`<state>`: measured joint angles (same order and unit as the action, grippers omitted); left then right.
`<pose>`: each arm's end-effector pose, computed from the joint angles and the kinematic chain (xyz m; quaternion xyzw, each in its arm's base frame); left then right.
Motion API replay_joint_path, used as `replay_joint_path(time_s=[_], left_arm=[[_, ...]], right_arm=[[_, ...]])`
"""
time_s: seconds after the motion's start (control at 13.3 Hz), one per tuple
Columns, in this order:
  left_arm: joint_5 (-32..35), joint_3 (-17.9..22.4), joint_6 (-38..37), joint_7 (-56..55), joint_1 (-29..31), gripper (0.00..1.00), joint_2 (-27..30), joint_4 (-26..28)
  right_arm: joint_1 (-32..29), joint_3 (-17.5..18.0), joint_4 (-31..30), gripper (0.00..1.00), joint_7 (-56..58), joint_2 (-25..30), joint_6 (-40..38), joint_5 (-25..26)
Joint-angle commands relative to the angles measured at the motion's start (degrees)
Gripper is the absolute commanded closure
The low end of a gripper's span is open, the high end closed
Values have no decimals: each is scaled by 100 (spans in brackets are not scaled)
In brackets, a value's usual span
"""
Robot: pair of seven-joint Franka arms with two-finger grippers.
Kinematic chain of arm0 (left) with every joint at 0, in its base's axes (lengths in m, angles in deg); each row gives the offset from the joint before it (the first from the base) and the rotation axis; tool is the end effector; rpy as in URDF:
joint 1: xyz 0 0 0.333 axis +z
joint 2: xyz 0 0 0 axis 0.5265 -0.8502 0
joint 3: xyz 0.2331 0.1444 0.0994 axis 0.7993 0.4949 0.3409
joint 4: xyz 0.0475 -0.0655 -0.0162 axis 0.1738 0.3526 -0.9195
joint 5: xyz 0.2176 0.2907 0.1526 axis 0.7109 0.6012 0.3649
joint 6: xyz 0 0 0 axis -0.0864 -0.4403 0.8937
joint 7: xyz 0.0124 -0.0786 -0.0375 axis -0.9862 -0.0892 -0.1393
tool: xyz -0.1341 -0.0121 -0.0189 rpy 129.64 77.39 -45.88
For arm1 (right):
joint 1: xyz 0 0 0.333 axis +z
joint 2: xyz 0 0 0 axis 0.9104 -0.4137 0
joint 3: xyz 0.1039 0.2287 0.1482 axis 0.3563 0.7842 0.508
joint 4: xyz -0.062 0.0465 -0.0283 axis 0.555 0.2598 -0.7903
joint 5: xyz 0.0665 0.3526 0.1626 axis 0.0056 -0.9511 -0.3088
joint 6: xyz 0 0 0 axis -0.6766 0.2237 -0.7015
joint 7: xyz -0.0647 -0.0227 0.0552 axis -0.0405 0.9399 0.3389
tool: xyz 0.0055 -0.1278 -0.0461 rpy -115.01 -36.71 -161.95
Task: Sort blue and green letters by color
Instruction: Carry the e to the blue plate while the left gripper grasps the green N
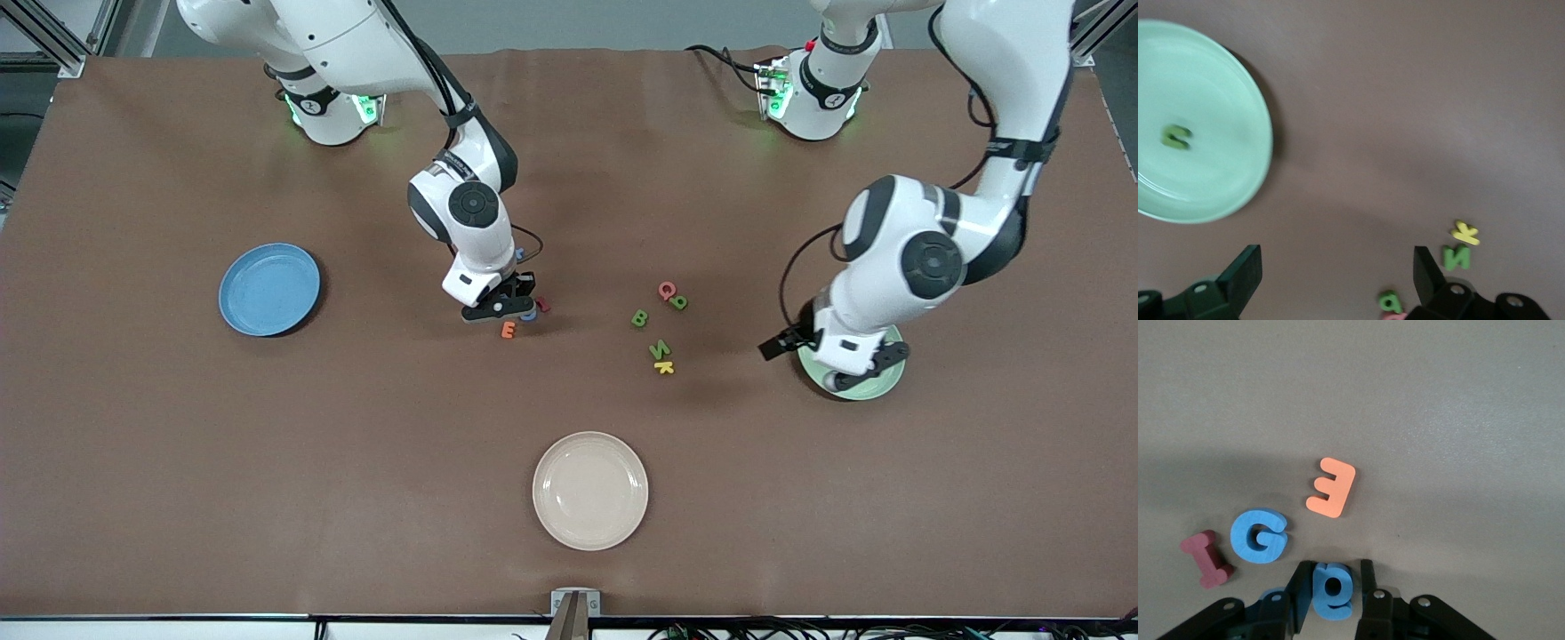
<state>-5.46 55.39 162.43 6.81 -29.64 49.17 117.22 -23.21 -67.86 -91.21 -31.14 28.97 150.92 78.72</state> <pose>0.5732 -0.2065 0.2656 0.9695 0.2375 -0.0487 0.0352 0.4419 0.3843 0.1274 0.9962 0.0855 0.0155 0.0097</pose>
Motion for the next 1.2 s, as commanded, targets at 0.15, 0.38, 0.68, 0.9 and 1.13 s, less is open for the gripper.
replay_joint_path(time_s=[0.15, 0.38, 0.68, 0.9, 1.13], left_arm=[[85, 35, -15, -1324, -808, 5, -1019, -923], [77, 70, -6, -1827, -1266, 17, -1460, -1258], [85, 219, 319, -2345, -1574, 30, -1777, -1267], [85, 667, 625, -2548, -2084, 31, -1917, -1267], [85, 773, 820, -2584, -2181, 31, -2067, -1267]], right_arm=[[-200, -72, -3, 100, 295, 43, -202, 127], [-1077, -99, -3, 100, 1831, 700, -1316, 118], [-2045, -107, -809, 100, 3643, 1649, -1619, 118], [-2739, -108, -1434, 100, 4628, 2283, -1645, 118], [-3556, -108, -1874, 98, 5578, 2592, -1584, 118]])
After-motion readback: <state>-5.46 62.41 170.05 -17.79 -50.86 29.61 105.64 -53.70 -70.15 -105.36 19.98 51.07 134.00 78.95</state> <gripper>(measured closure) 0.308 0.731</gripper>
